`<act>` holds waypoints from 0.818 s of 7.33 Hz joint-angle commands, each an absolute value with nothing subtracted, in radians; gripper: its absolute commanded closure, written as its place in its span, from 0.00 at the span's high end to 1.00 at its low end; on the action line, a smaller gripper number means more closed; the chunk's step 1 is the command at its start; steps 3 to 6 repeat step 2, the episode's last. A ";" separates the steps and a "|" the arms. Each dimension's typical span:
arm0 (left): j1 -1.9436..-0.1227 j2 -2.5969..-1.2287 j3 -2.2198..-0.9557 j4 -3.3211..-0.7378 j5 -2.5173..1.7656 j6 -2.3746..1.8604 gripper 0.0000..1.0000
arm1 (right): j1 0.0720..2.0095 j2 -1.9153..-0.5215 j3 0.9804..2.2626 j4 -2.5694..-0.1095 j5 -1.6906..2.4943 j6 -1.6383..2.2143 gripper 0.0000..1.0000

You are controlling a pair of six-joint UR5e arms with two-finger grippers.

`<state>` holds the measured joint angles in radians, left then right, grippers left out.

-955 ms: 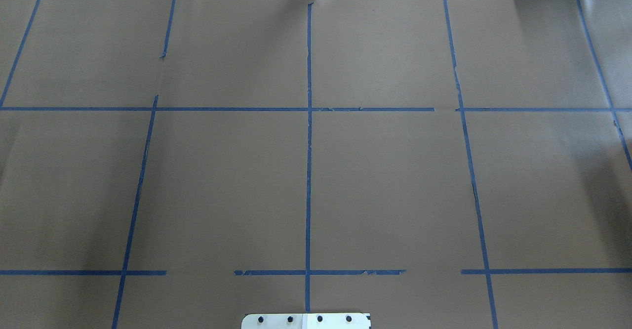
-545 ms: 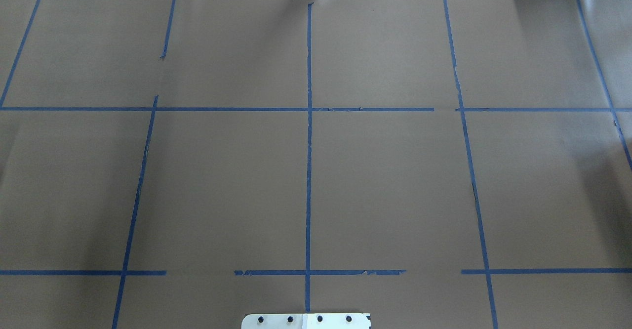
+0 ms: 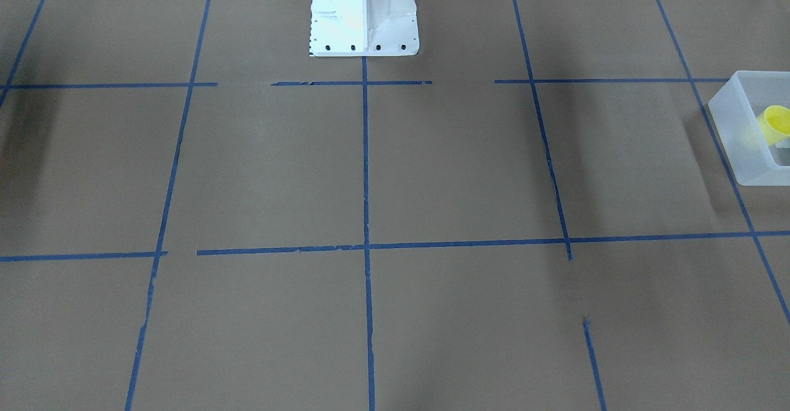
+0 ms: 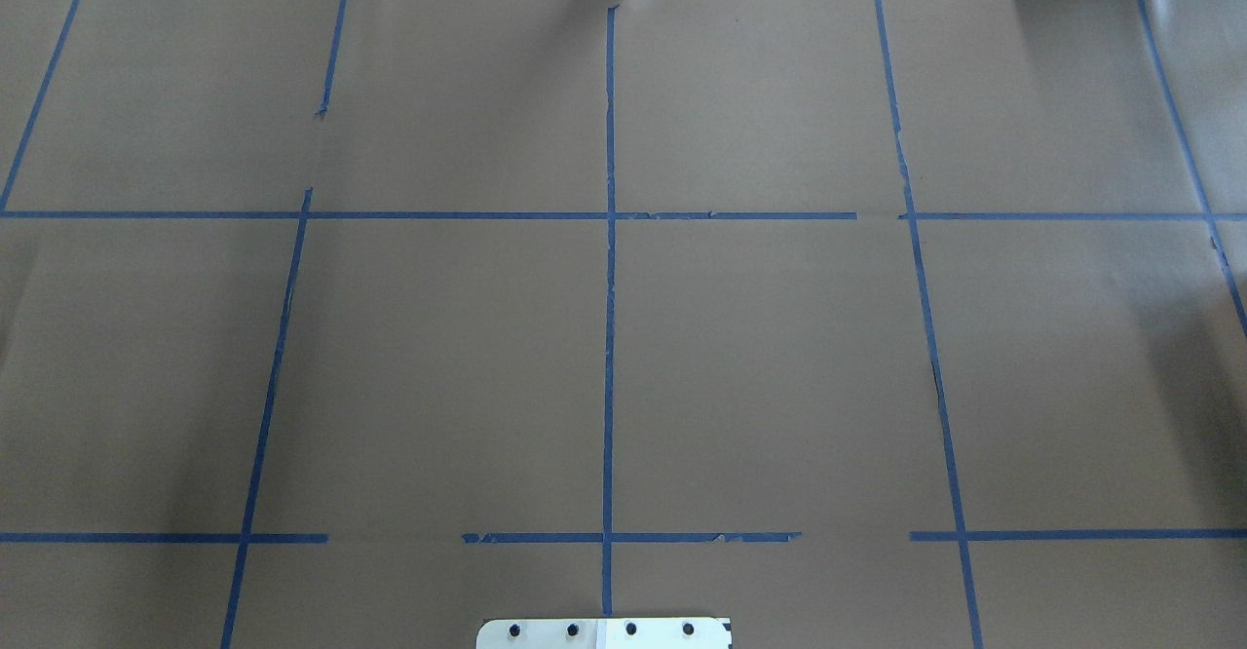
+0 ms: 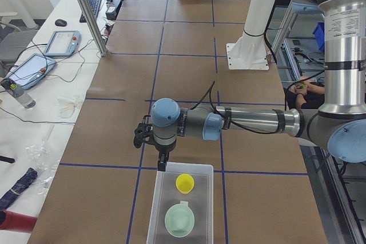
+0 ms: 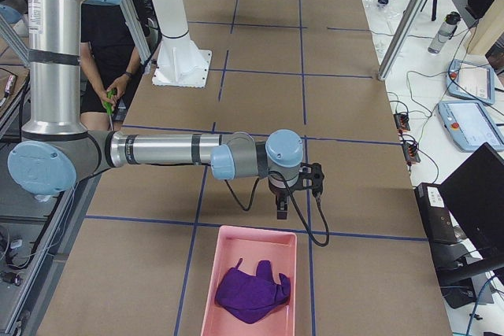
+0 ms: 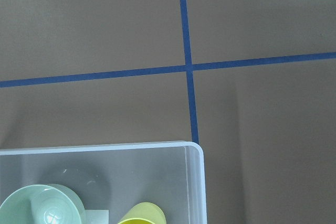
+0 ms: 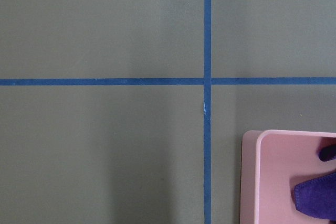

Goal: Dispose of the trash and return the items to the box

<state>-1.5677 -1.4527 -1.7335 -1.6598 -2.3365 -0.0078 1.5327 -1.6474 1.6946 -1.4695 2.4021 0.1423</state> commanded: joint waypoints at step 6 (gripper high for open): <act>-1.568 -1.453 -1.733 -1.661 -2.338 -0.006 1.00 | 1.532 -1.647 1.689 -1.470 2.402 0.141 1.00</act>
